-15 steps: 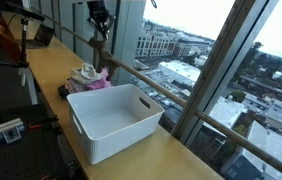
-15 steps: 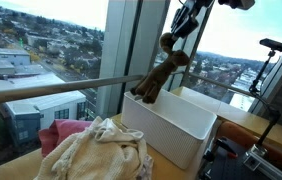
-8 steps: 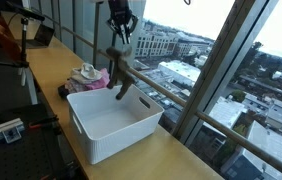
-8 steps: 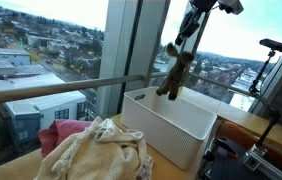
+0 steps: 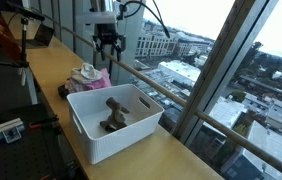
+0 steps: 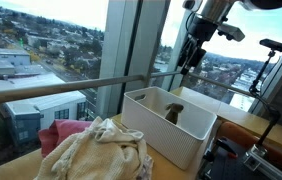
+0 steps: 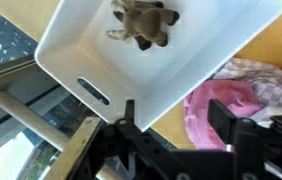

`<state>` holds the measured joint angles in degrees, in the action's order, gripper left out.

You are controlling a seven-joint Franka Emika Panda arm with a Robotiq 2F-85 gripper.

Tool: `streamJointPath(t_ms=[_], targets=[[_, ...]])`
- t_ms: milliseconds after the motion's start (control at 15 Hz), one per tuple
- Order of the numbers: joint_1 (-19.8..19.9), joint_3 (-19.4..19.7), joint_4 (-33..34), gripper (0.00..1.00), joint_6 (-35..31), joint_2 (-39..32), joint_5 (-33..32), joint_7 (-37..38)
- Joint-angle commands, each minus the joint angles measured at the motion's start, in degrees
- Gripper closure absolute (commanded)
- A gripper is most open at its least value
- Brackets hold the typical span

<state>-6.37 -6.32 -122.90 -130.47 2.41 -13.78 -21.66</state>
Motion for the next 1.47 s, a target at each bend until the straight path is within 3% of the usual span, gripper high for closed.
streamJointPath(t_ms=[0, 400, 533, 933, 1400], targets=[[-3.94, -3.80, -3.96, 0.00, -3.05, -0.58, 2.15, 3.62], [-10.40, -10.13, -2.08, 0.00, -4.99, -7.32, 1.33, 10.52], [-11.85, -11.05, 0.30, 0.00, -4.76, -10.27, -1.53, 12.11], [-14.86, -10.74, 12.29, 0.00, -3.69, -19.02, -7.95, 12.17], [-15.33, -9.66, 18.88, 0.00, -6.47, -31.56, -5.83, 12.60]])
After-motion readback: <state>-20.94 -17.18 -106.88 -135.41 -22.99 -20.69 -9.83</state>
